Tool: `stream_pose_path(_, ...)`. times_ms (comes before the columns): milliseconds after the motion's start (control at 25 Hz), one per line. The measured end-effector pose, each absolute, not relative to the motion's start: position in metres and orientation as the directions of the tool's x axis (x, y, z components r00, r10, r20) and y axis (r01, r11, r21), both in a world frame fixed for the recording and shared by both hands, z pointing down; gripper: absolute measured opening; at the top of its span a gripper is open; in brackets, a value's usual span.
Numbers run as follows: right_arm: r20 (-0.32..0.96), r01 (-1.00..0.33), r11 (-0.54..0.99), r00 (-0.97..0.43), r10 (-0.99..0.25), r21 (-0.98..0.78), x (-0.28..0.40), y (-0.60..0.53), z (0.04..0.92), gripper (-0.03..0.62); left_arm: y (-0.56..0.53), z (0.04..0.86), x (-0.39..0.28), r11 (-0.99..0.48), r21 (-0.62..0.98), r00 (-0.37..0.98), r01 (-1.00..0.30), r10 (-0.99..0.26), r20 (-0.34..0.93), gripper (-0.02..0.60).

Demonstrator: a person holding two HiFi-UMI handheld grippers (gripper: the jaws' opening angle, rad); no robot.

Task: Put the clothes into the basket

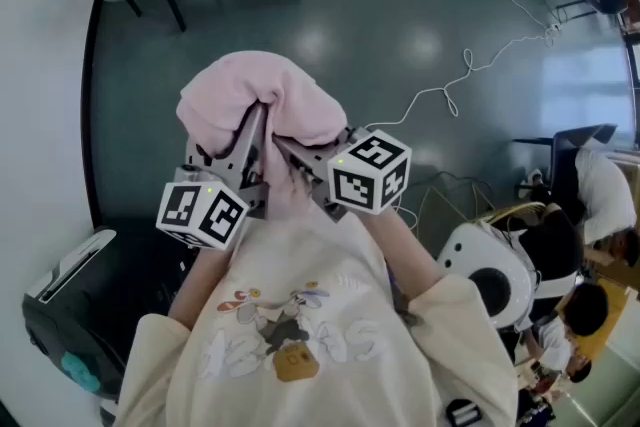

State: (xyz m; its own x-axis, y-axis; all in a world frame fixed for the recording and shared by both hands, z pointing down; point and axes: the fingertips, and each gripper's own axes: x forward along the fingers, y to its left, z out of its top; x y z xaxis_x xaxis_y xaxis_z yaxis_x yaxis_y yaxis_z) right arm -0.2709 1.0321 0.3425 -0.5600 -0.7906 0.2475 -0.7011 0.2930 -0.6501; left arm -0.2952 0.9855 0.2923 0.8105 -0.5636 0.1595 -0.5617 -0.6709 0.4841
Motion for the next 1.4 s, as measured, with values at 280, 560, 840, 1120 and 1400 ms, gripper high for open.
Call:
stream_pose_path(280,0.258,-0.705,0.282,-0.554,-0.791,-0.651,-0.294,1.017,0.342,0.181,0.969,0.294,-0.319,-0.669,0.513,0.824,-0.539,-0.546,0.154,0.279)
stream_pose_path(560,0.284,-0.712,0.256,-0.544,-0.790,-0.654,-0.336,0.985,0.347,0.181,0.935,0.301,-0.361,-0.650,0.554,0.834,-0.519,-0.528,0.161,0.279)
stream_pose_path(840,0.291,-0.707,0.240,-0.541,-0.789,-0.665,-0.376,0.958,0.358,0.181,0.907,0.313,-0.399,-0.653,0.570,0.850,-0.498,-0.499,0.170,0.279)
stream_pose_path(1120,0.315,-0.703,0.212,-0.539,-0.781,-0.679,-0.365,0.919,0.365,0.181,0.867,0.322,-0.388,-0.636,0.591,0.851,-0.497,-0.490,0.189,0.279)
stream_pose_path(1400,0.289,-0.676,0.224,-0.558,-0.778,-0.702,-0.308,0.833,0.374,0.181,0.780,0.329,-0.331,-0.633,0.572,0.839,-0.522,-0.501,0.213,0.279)
